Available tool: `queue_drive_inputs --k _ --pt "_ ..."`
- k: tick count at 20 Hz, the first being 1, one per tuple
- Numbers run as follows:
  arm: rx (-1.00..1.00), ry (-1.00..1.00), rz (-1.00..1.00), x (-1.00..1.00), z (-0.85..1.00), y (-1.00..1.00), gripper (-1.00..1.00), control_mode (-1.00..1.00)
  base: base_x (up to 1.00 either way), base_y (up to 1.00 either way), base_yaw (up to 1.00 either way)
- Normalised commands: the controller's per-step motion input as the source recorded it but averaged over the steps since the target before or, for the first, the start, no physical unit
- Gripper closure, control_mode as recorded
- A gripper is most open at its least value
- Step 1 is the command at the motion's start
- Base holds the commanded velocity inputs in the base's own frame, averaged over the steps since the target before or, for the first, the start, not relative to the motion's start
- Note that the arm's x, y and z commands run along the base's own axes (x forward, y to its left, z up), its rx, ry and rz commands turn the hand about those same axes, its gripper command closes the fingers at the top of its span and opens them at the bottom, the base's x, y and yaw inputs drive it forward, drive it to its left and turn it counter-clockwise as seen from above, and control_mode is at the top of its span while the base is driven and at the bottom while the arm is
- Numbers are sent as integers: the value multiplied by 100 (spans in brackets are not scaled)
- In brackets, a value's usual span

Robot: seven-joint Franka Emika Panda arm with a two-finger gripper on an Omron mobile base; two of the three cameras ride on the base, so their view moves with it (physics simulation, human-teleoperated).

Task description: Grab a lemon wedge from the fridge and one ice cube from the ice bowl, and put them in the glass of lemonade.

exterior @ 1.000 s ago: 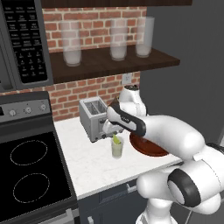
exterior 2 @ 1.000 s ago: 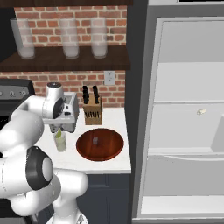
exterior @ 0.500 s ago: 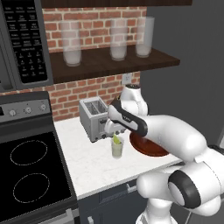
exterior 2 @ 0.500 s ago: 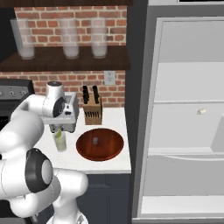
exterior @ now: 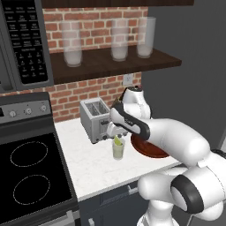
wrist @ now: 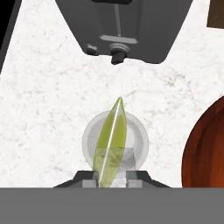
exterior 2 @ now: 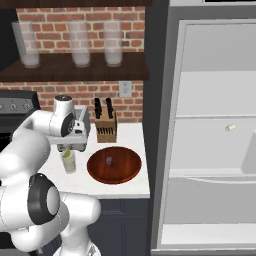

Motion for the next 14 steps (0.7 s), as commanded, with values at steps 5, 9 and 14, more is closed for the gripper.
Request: queue_drive_inputs --k 5,9,14 --pt "0 0 0 0 -5 0 100 -100 0 0 0" --pt "0 0 0 0 0 0 100 -100 0 0 0" --pt "0 0 0 3 0 -8 100 -100 0 0 0"
